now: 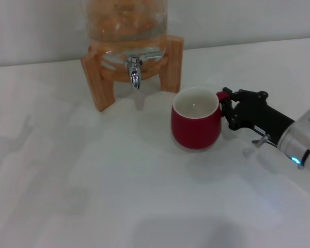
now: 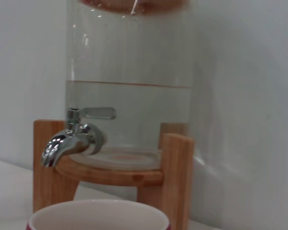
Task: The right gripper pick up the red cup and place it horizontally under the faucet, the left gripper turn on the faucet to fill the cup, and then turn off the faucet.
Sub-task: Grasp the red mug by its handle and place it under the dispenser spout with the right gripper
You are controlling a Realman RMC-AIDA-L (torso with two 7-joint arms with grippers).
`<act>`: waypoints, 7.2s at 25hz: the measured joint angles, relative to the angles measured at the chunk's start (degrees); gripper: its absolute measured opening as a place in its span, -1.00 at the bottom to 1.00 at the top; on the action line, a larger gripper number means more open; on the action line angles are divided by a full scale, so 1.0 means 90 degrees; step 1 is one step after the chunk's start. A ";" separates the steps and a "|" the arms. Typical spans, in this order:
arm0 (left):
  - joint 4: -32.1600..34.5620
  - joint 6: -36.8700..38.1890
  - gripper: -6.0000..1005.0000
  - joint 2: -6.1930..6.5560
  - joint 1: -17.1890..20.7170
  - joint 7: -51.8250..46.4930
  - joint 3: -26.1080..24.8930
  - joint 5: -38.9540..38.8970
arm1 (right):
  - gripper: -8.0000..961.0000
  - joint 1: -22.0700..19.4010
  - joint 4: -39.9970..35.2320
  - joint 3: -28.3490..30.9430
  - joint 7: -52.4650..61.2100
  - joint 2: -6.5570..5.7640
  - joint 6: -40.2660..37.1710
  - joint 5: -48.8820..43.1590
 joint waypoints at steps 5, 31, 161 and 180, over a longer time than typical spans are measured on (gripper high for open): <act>0.0000 0.0000 0.68 -0.0002 -0.0018 0.0000 0.0000 0.0000 | -0.74 0.0139 -0.0204 -0.0011 0.0006 0.0007 0.0292 -0.0098; 0.0260 0.0006 0.68 0.0016 0.0247 0.0166 -0.0078 -0.0333 | -0.75 0.0765 -0.0566 -0.0231 0.0007 0.0065 0.1166 -0.0144; 0.0229 0.0018 0.68 -0.0025 0.0118 0.0166 0.0078 -0.0234 | -0.50 0.1482 -0.0712 -0.0515 0.0269 0.0095 0.2714 0.0190; 0.0237 0.0008 0.68 -0.0035 0.0138 0.0166 0.0137 -0.0234 | -0.49 0.1459 -0.0908 -0.0726 0.0330 0.0095 0.2838 0.0314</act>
